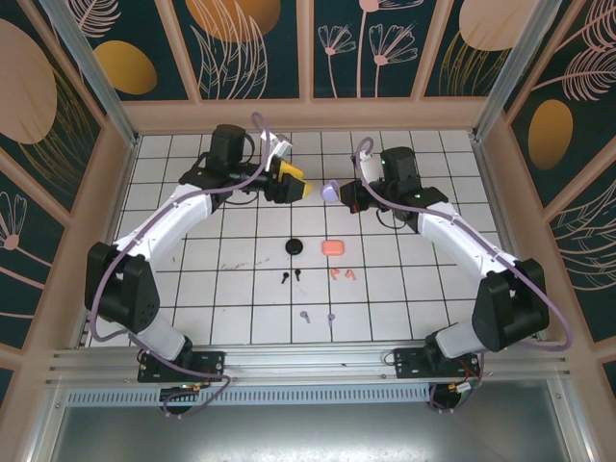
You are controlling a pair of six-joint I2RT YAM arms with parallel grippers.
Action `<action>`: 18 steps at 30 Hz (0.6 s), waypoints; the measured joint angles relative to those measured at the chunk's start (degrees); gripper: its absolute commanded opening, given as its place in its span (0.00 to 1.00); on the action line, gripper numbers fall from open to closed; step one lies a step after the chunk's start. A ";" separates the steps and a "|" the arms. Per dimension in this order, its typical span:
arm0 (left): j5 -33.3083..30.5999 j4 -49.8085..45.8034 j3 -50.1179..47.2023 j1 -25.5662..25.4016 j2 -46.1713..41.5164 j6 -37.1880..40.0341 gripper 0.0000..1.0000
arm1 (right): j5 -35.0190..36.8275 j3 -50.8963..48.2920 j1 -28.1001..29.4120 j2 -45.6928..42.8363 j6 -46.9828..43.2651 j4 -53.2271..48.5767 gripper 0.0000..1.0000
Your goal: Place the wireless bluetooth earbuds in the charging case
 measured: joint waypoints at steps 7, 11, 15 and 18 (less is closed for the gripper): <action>1.77 -15.52 7.76 0.00 8.41 9.92 0.61 | -0.15 2.14 0.35 1.05 -6.82 -5.68 0.00; 3.54 -21.00 9.51 0.00 10.91 12.96 0.57 | -0.42 3.37 1.77 2.08 -8.37 -6.73 0.00; 5.86 -24.09 10.60 0.00 11.89 14.86 0.56 | -0.42 3.93 4.20 3.50 -9.33 -7.58 0.00; 7.28 -25.35 11.02 0.00 11.89 15.76 0.55 | -0.42 4.81 5.46 4.63 -9.86 -8.28 0.00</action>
